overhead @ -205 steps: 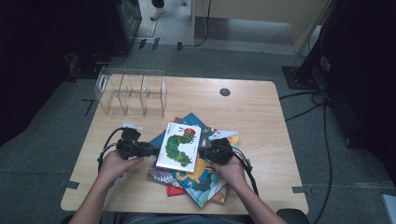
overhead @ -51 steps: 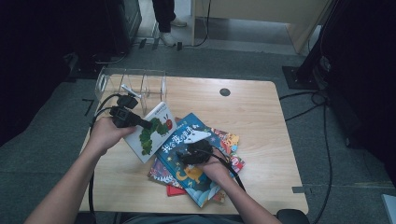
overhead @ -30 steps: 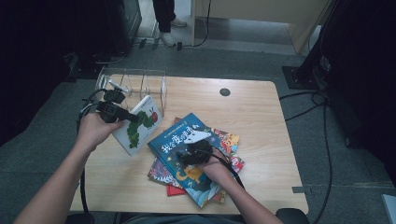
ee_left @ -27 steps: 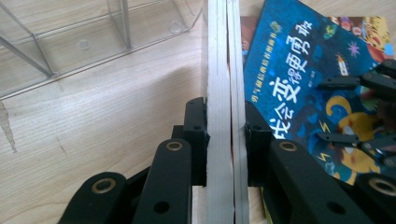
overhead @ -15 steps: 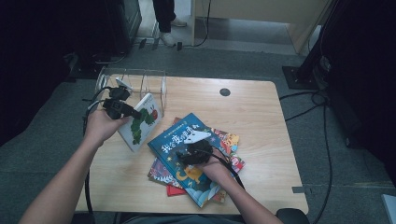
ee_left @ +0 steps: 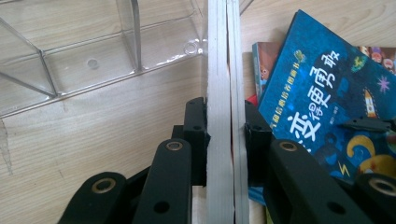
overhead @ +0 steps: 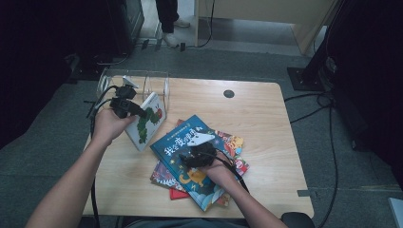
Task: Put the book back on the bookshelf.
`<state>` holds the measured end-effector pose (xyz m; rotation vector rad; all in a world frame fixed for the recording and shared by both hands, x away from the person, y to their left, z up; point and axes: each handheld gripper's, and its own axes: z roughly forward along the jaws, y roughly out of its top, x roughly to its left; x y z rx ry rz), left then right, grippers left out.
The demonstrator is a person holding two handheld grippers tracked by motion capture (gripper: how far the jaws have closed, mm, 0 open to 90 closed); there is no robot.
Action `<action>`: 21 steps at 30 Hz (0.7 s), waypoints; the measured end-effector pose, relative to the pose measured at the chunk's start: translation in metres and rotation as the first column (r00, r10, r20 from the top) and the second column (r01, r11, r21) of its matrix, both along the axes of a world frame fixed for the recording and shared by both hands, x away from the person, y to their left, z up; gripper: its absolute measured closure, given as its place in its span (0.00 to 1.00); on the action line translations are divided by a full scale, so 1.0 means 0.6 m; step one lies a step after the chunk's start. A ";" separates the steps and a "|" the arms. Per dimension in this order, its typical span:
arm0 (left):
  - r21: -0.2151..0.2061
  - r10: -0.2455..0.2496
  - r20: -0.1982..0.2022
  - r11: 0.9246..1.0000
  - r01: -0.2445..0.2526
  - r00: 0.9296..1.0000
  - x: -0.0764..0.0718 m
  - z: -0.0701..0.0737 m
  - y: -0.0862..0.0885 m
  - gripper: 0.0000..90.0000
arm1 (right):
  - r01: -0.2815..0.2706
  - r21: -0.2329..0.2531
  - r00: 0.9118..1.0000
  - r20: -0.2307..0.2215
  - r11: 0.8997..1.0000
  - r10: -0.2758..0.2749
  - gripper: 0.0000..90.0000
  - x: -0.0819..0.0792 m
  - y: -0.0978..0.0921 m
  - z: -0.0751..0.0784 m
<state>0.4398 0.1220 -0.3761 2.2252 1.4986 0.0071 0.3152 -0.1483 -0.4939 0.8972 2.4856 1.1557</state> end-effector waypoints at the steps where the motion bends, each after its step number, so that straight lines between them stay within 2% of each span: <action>1: 0.005 0.007 0.003 1.000 -0.007 1.000 0.003 0.000 -0.004 0.86 | 0.000 0.000 1.000 0.000 1.000 0.000 0.39 0.000 0.000 0.000; 12: 0.025 0.058 0.011 0.998 -0.059 0.998 0.024 0.012 -0.023 0.86 | 0.001 0.000 1.000 0.002 1.000 -0.001 0.39 0.000 0.000 0.000; 17: -0.003 0.096 0.010 0.995 -0.096 0.995 0.035 0.013 -0.022 0.86 | 0.002 0.002 1.000 0.000 1.000 -0.002 0.39 0.000 0.000 0.000; 21: -0.011 0.124 0.025 0.992 -0.124 0.992 0.043 0.013 -0.024 0.86 | 0.002 0.002 1.000 0.000 1.000 -0.002 0.39 0.000 0.000 0.000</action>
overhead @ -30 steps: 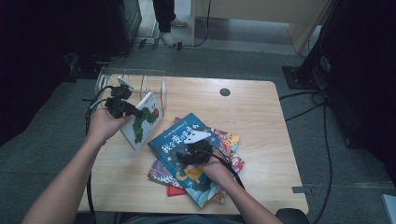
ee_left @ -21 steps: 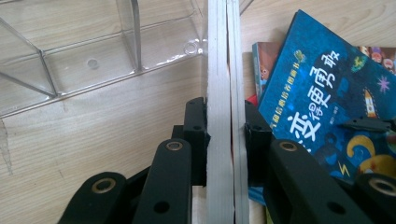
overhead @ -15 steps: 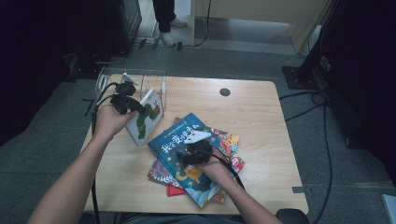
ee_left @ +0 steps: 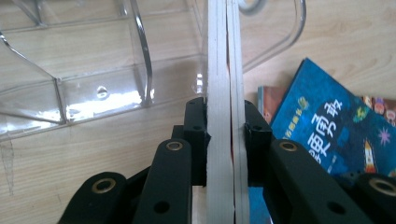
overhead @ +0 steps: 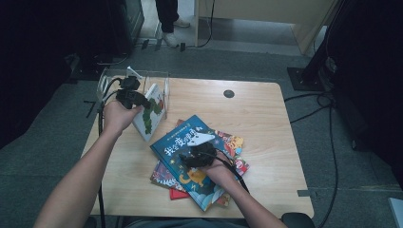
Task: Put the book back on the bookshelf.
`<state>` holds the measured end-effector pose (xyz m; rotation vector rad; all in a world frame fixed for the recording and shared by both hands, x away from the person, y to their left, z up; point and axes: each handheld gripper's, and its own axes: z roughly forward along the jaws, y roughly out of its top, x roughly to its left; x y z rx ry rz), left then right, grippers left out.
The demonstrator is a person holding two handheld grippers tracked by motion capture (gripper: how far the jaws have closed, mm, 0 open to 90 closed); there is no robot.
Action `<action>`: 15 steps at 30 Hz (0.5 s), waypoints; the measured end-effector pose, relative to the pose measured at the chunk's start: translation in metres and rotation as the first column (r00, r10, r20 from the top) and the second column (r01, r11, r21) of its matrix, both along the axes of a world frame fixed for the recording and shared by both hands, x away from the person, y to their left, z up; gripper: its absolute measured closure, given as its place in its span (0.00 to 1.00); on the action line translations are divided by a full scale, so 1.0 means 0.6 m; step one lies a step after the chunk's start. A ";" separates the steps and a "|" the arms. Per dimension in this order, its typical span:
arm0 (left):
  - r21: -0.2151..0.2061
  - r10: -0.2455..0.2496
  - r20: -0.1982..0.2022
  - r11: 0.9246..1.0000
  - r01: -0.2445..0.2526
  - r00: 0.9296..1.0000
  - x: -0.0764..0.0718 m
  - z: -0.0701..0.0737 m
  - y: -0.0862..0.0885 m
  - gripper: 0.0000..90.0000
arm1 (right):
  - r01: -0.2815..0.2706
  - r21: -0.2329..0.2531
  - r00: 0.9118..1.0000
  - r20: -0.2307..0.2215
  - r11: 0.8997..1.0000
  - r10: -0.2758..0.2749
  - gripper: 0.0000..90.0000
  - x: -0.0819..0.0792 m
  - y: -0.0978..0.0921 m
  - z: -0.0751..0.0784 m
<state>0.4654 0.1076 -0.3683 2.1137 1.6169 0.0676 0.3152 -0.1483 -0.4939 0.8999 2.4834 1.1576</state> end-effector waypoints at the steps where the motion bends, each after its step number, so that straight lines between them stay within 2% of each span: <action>1: 0.004 -0.002 0.000 1.000 0.002 1.000 0.002 0.001 -0.002 0.86 | 0.000 0.000 1.000 0.001 1.000 0.000 0.39 0.000 0.000 0.000; 5: 0.010 0.008 0.007 1.000 -0.009 1.000 0.006 0.003 -0.008 0.86 | 0.000 -0.001 1.000 0.001 1.000 0.000 0.39 0.000 0.000 0.000; 15: -0.014 0.046 0.020 0.999 -0.046 0.999 0.021 0.010 -0.005 0.86 | 0.002 0.000 1.000 0.002 1.000 -0.002 0.40 0.000 0.000 0.000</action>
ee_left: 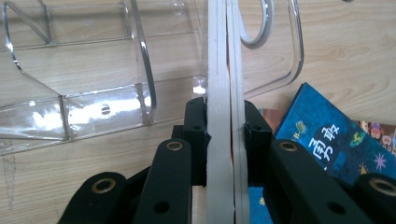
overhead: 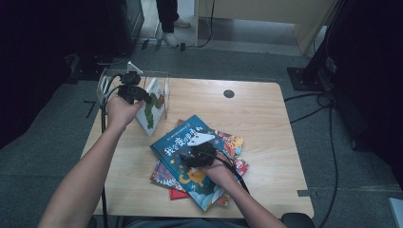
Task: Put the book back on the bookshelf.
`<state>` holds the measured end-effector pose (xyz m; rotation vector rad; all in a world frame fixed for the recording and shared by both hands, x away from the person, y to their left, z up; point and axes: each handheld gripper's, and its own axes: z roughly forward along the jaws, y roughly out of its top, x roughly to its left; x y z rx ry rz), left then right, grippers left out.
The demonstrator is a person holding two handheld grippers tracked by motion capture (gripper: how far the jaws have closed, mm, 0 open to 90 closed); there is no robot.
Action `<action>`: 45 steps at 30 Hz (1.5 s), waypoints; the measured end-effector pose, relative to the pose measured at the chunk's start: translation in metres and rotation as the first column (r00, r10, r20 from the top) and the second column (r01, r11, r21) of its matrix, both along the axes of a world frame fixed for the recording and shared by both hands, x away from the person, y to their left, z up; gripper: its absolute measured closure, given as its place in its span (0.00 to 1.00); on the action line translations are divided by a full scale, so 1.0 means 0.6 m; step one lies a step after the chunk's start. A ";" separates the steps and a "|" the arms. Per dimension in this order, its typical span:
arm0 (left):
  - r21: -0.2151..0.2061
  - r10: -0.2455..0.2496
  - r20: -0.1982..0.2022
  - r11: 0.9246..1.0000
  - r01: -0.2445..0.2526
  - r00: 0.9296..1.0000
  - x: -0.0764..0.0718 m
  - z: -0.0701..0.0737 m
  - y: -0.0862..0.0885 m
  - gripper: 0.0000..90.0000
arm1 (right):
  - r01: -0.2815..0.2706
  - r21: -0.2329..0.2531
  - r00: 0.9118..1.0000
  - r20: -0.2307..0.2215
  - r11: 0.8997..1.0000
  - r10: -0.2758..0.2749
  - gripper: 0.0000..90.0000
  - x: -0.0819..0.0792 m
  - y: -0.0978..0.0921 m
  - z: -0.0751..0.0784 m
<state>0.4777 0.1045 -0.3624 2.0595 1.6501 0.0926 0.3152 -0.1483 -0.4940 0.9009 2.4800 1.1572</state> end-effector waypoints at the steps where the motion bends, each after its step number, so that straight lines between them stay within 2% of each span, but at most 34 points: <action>1: 0.004 -0.002 0.002 1.000 0.002 1.000 0.001 0.000 -0.001 0.86 | 0.003 0.001 1.000 -0.001 1.000 -0.003 0.40 0.000 0.000 0.000; 9: 0.016 0.024 0.007 1.000 -0.024 1.000 0.014 -0.007 -0.015 0.86 | 0.002 0.002 1.000 0.001 1.000 -0.002 0.40 0.000 0.000 0.000; 13: 0.037 0.024 0.013 0.999 -0.024 1.000 0.020 -0.010 -0.022 0.86 | 0.002 0.002 1.000 0.001 1.000 -0.002 0.40 0.000 0.000 0.000; 17: 0.032 0.040 0.018 0.999 -0.041 0.999 0.027 -0.011 -0.024 0.86 | 0.002 0.002 1.000 0.001 1.000 -0.002 0.40 0.000 0.000 0.000; 20: 0.012 0.061 0.016 0.998 -0.061 0.998 0.035 -0.014 -0.024 0.86 | 0.001 0.001 1.000 0.002 1.000 -0.001 0.40 0.000 0.000 0.000; 25: 0.016 0.082 0.022 0.997 -0.082 0.996 0.045 -0.015 -0.025 0.86 | 0.001 0.001 1.000 0.001 1.000 -0.001 0.40 0.000 0.000 0.000; 30: 0.043 0.076 0.036 0.996 -0.077 0.996 0.054 -0.014 -0.039 0.86 | 0.000 0.001 1.000 0.003 1.000 0.000 0.40 0.000 0.000 0.000; 33: 0.038 0.087 0.025 0.995 -0.088 0.996 0.062 -0.016 -0.040 0.86 | 0.001 0.000 1.000 0.003 1.000 -0.001 0.40 0.000 0.000 0.000; 40: -0.003 0.113 0.001 0.994 -0.113 0.994 0.072 -0.022 -0.034 0.86 | 0.000 0.000 1.000 0.004 1.000 0.000 0.40 0.000 0.000 0.000; 45: 0.009 0.100 -0.009 0.995 -0.100 0.995 0.075 -0.028 -0.042 0.84 | 0.001 0.001 1.000 0.002 1.000 -0.001 0.40 0.000 0.000 0.000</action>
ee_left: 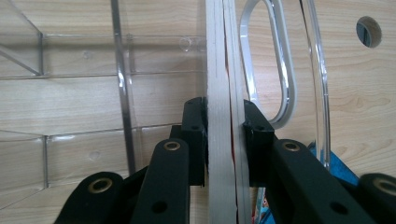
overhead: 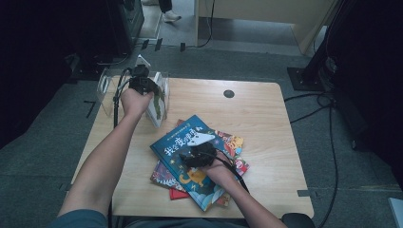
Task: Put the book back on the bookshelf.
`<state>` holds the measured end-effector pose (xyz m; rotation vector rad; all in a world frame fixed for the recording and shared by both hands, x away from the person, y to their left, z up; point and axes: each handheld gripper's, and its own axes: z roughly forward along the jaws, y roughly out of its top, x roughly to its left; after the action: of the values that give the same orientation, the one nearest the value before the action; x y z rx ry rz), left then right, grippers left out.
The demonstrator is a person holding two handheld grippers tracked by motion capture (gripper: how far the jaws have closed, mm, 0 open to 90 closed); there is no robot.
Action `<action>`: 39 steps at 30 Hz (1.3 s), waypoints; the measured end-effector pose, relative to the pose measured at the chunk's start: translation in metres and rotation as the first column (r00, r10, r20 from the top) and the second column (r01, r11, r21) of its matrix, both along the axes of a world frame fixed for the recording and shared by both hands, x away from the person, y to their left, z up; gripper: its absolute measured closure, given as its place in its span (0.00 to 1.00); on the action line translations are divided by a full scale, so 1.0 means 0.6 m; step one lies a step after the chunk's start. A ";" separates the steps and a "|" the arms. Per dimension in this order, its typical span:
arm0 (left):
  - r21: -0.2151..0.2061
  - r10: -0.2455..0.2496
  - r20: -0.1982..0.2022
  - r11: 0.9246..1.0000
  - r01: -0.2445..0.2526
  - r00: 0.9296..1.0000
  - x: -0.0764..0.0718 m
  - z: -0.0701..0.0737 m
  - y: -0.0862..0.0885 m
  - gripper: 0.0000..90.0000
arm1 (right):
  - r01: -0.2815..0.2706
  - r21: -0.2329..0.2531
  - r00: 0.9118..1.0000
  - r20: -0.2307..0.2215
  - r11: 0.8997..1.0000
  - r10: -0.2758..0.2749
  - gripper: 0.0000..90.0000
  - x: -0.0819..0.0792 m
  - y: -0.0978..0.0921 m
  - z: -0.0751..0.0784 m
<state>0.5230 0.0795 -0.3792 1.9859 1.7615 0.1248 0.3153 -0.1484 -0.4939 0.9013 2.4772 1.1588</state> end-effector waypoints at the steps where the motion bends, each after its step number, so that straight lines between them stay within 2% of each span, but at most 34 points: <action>1: 0.000 0.000 0.002 1.000 0.000 1.000 0.001 -0.001 -0.001 0.84 | 0.000 -0.001 1.000 0.000 1.000 0.000 0.40 0.000 0.000 0.000; 5: 0.008 -0.009 -0.006 1.000 0.009 1.000 0.002 -0.006 -0.002 0.84 | 0.001 0.001 1.000 -0.001 1.000 -0.001 0.40 0.000 0.000 0.000; 16: -0.002 -0.025 0.007 1.000 0.025 1.000 -0.003 0.000 -0.001 0.82 | -0.001 -0.002 1.000 0.002 1.000 0.001 0.40 0.000 0.000 0.000; 22: -0.015 -0.029 0.021 0.999 0.029 0.999 -0.006 0.017 0.005 0.80 | 0.000 0.000 1.000 0.000 1.000 0.000 0.40 0.000 0.000 0.000; 25: -0.008 -0.044 0.032 0.999 0.044 0.999 -0.009 0.028 0.006 0.80 | -0.001 -0.001 1.000 0.002 1.000 0.001 0.40 0.000 0.000 0.000; 28: -0.002 -0.040 0.039 0.999 0.040 0.998 -0.010 0.038 0.012 0.80 | -0.001 -0.001 1.000 0.001 1.000 0.001 0.40 0.000 0.000 0.000; 30: -0.016 -0.033 0.041 0.999 0.034 0.999 -0.011 0.043 0.017 0.79 | 0.000 0.000 1.000 0.001 1.000 0.000 0.40 0.000 0.000 0.000; 33: -0.006 -0.047 0.049 0.999 0.048 0.998 -0.014 0.049 0.020 0.79 | 0.000 0.000 1.000 0.001 1.000 0.000 0.40 0.000 0.000 0.000; 39: -0.016 -0.063 0.063 0.998 0.064 0.996 -0.021 0.063 0.027 0.79 | 0.001 0.000 1.000 0.001 1.000 -0.001 0.40 0.000 0.000 0.000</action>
<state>0.5106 0.0958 -0.3416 2.0015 1.6536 0.1477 0.3155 -0.1485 -0.4940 0.9016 2.4759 1.1586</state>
